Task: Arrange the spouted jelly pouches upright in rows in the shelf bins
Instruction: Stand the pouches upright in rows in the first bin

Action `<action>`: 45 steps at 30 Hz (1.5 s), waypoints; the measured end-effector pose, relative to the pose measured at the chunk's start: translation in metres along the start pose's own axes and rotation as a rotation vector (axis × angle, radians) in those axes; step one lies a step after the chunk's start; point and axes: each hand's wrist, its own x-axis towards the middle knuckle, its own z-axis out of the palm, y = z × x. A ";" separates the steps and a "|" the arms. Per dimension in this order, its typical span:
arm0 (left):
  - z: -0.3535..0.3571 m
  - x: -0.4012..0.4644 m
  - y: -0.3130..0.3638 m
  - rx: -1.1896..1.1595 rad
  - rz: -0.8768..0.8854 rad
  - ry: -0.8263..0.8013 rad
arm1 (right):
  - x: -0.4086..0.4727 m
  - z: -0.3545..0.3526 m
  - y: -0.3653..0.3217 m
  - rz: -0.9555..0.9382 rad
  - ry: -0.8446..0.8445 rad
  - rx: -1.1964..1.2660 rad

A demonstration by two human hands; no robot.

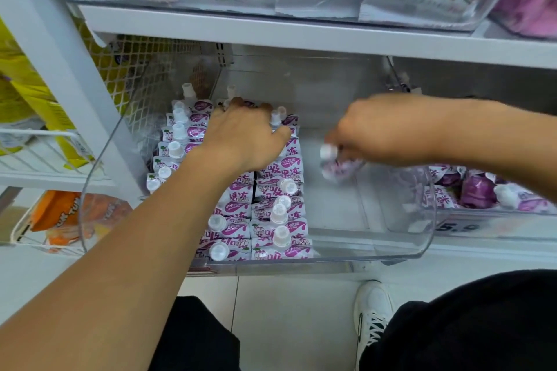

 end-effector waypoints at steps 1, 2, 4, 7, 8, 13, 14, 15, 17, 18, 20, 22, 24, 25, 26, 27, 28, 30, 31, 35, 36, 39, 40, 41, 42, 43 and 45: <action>0.000 0.000 0.000 -0.003 0.002 0.000 | 0.002 -0.002 0.010 0.084 0.101 0.109; 0.000 -0.001 0.000 -0.006 0.005 0.002 | 0.005 -0.001 0.019 0.174 0.213 0.230; 0.000 -0.001 0.000 -0.011 0.004 -0.003 | 0.018 0.005 0.024 0.387 0.423 0.448; -0.001 -0.002 0.000 -0.006 0.002 -0.008 | 0.048 0.005 0.017 0.507 0.544 0.629; -0.001 -0.003 0.000 -0.009 0.005 -0.006 | 0.057 0.001 0.011 0.515 0.556 0.704; 0.001 -0.004 -0.002 -0.014 0.003 0.007 | 0.096 0.008 0.001 0.481 0.526 0.693; 0.002 -0.003 -0.003 -0.017 0.004 0.009 | 0.100 0.011 0.003 0.497 0.509 0.708; 0.002 -0.003 -0.004 -0.034 0.012 0.018 | 0.104 0.013 0.004 0.520 0.499 0.733; 0.002 -0.005 -0.007 -0.107 0.044 0.051 | 0.108 0.015 0.004 0.611 0.500 0.826; 0.001 -0.006 -0.010 -0.155 0.065 0.079 | 0.109 0.016 0.004 0.671 0.523 0.911; -0.002 -0.010 -0.018 -0.240 0.084 0.138 | 0.107 0.018 -0.003 0.728 0.515 0.957; -0.005 -0.015 -0.029 -0.268 0.053 0.165 | 0.107 0.018 -0.009 0.629 0.501 0.768; -0.007 -0.021 -0.037 -0.256 0.018 0.134 | 0.106 0.015 -0.013 0.557 0.507 0.728; -0.008 -0.024 -0.039 -0.242 0.007 0.107 | 0.106 0.014 -0.011 0.550 0.495 0.719; -0.007 -0.026 -0.041 -0.229 0.000 0.081 | 0.109 0.015 -0.007 0.555 0.471 0.740; -0.008 -0.028 -0.041 -0.227 0.000 0.065 | 0.113 0.018 -0.002 0.568 0.443 0.765; -0.008 -0.029 -0.041 -0.225 0.001 0.054 | 0.117 0.020 0.002 0.575 0.407 0.786; -0.009 -0.030 -0.040 -0.208 0.006 0.035 | 0.124 0.023 0.008 0.555 0.298 0.774; -0.008 -0.030 -0.040 -0.191 0.017 0.024 | 0.126 0.022 0.010 0.545 0.249 0.771; -0.005 -0.026 -0.042 -0.070 0.086 -0.040 | 0.125 0.025 0.009 0.588 0.226 1.112; -0.004 -0.024 -0.041 -0.042 0.097 -0.072 | 0.123 0.027 0.006 0.601 0.245 1.300; -0.003 -0.020 -0.037 -0.004 0.102 -0.152 | 0.119 0.028 -0.005 0.543 0.200 1.781; -0.003 -0.018 -0.036 -0.006 0.098 -0.174 | 0.118 0.027 -0.008 0.510 0.198 1.943; -0.003 -0.017 -0.034 -0.015 0.092 -0.200 | 0.116 0.024 -0.012 0.508 0.221 2.085; -0.003 -0.016 -0.033 -0.028 0.085 -0.229 | 0.113 0.021 -0.015 0.540 0.266 2.202; -0.003 -0.015 -0.033 -0.038 0.078 -0.254 | 0.108 0.017 -0.018 0.593 0.318 2.272; -0.003 -0.015 -0.033 -0.054 0.061 -0.261 | 0.103 0.016 -0.020 0.746 0.387 2.258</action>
